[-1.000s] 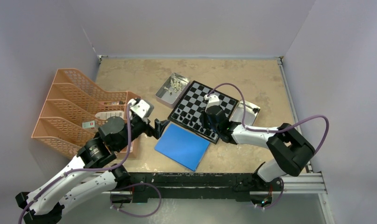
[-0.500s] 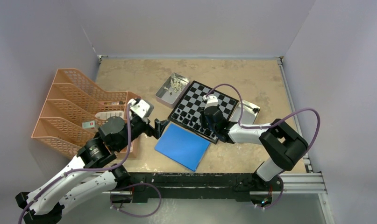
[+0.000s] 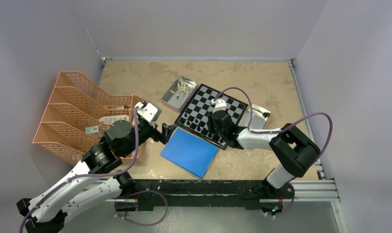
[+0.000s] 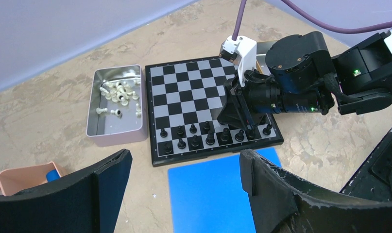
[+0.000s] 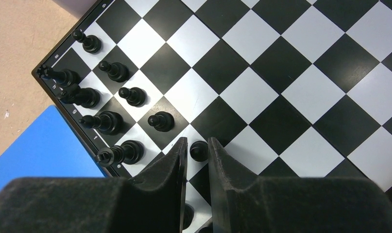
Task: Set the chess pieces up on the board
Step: Place the chess piece on the chessboard.
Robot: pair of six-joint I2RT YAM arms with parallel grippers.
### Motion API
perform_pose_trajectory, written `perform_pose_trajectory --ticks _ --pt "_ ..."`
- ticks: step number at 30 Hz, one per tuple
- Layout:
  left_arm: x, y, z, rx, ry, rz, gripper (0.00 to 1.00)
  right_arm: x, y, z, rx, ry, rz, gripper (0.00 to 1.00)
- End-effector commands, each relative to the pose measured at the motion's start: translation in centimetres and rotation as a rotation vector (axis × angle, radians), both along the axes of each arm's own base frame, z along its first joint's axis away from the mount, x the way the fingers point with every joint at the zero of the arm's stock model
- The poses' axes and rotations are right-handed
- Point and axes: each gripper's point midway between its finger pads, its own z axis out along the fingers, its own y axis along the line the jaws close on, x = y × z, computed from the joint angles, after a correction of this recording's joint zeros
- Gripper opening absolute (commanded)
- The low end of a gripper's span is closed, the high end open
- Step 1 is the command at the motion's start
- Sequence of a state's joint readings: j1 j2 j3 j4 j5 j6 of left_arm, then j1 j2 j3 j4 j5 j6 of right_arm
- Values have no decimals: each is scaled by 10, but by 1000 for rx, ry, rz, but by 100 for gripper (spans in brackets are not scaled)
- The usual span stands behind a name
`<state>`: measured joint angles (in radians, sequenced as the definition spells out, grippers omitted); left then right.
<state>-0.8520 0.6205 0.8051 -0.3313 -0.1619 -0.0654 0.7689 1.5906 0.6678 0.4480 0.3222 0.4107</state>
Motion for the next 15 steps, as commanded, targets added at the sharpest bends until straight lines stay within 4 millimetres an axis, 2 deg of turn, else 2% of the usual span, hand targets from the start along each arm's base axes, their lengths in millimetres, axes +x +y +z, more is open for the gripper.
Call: perform_pose_trajectory --ticks 1,15 --pt "3 1 5 -21 -4 21 82 8 13 17 51 -34 9 25" --pt "5 1 2 -12 9 31 82 4 17 19 63 -19 27 22"
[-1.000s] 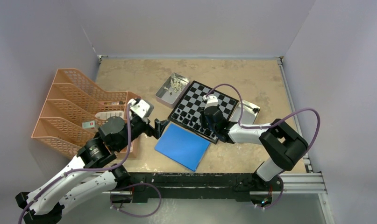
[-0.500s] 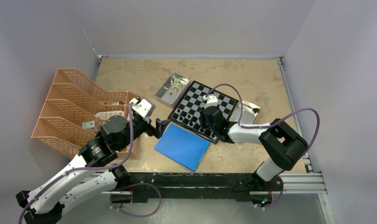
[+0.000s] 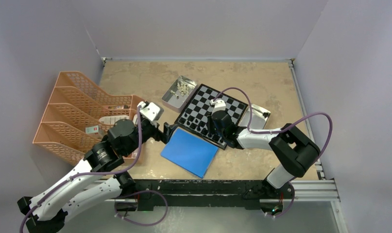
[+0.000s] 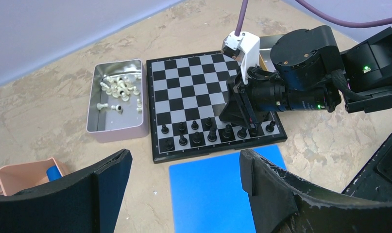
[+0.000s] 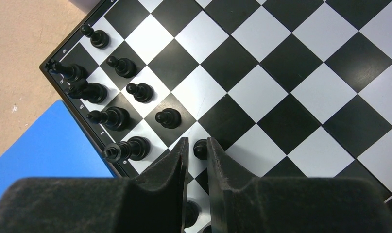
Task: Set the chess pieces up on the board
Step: Place the chess piece on the chessboard.
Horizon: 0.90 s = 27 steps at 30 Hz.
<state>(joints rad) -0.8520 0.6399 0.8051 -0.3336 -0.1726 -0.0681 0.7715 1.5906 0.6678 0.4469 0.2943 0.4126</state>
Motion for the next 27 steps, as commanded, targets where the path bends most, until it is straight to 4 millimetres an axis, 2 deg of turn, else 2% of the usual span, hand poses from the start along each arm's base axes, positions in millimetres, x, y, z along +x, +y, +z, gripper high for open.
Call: perform_pose_trajectory --ticks 1,20,27 --pt "2 2 7 -25 -5 22 82 7 12 19 50 -27 1 22" --pt "4 3 4 -13 5 32 82 7 15 25 63 -23 6 22" --pt "4 3 2 -10 12 37 82 11 9 43 79 -45 -45 29"
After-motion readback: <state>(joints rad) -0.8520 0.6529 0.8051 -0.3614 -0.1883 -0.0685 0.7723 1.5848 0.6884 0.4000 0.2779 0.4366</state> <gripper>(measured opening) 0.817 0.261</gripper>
